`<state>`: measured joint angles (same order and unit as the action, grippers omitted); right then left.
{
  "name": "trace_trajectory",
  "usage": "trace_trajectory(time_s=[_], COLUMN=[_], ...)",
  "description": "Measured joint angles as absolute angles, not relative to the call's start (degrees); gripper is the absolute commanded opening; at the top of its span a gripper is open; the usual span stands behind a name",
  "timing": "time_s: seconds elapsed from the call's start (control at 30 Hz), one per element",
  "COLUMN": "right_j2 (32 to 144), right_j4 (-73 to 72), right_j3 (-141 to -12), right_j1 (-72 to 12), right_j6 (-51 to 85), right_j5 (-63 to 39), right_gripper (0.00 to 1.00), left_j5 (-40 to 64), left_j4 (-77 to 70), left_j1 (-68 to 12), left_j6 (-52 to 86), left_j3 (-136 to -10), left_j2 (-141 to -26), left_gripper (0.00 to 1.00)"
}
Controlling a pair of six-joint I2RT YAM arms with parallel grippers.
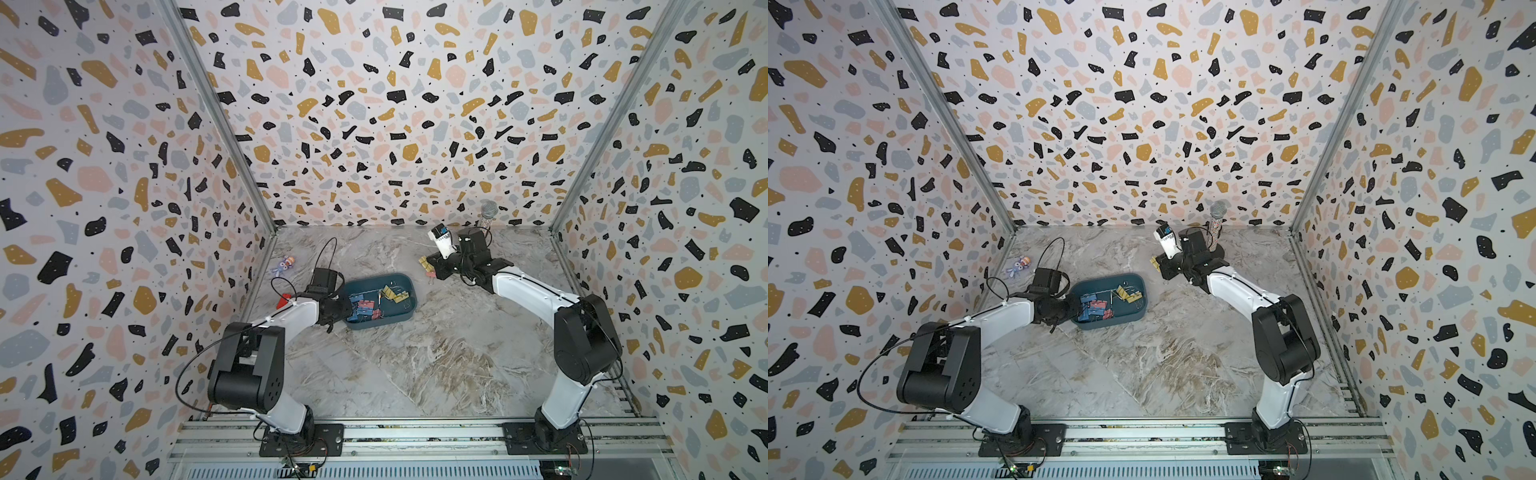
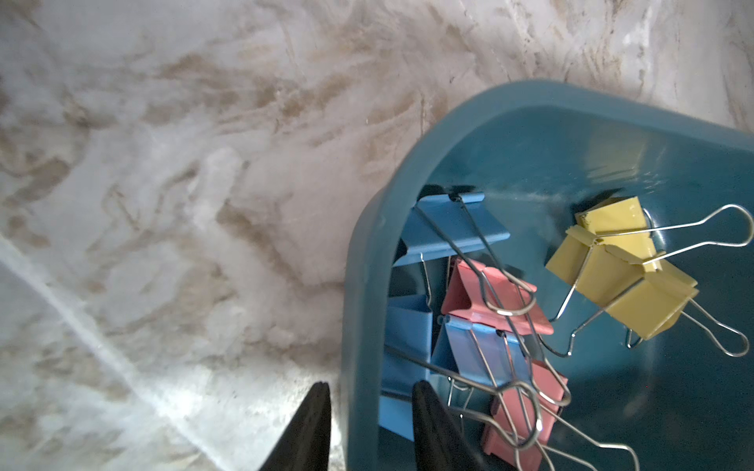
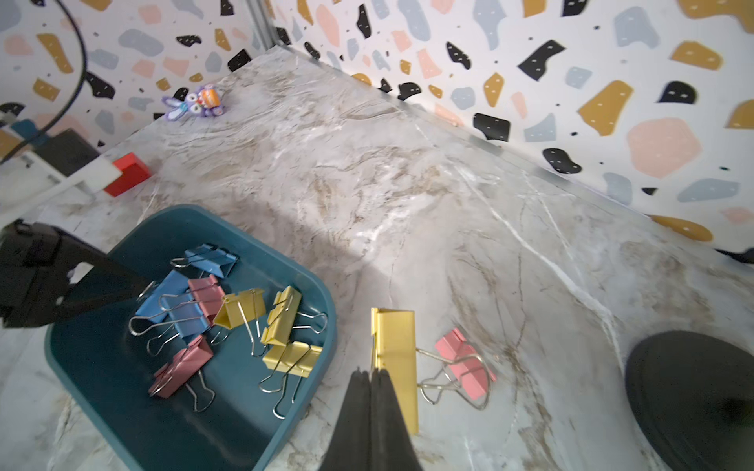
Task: Take out the binder clips from the storage box
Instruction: Place the binder clip at the center of the board.
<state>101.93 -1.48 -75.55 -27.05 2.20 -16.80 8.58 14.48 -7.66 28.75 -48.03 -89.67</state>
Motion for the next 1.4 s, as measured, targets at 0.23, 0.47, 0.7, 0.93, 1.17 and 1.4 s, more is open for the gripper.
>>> trace_trajectory(time_s=[0.23,0.47,0.7,0.93,1.17,1.4], right_j2=[100.64,100.57,101.58,106.91,109.14,112.20], right_j4=[-7.49,-10.85,-14.20,-15.03,-15.22,-16.71], right_j3=[-70.39,-67.96,-67.75,-67.42,-67.29,-67.31], right_j1=[-23.35,-20.12,-16.60,-13.89,-13.45,-13.13], right_j6=[10.41,19.35,27.66,34.46,38.70,42.02], right_j5=[-13.26,-12.38,-14.37,-17.37,-19.55,-21.19], right_gripper=[0.00,0.00,0.00,0.00,0.00,0.00], left_j5=[8.71,8.73,8.73,8.73,8.73,8.73], left_j4=[14.48,14.48,14.48,14.48,14.48,14.48], left_j1=[-7.66,-7.66,-7.66,-7.66,-7.66,-7.66], left_j6=[28.73,28.75,28.75,28.75,28.75,28.75], left_j3=[-48.03,-48.03,-48.03,-48.01,-48.01,-48.01], left_j2=[-89.67,-89.67,-89.67,-89.67,-89.67,-89.67], left_gripper=[0.37,0.37,0.37,0.37,0.37,0.37])
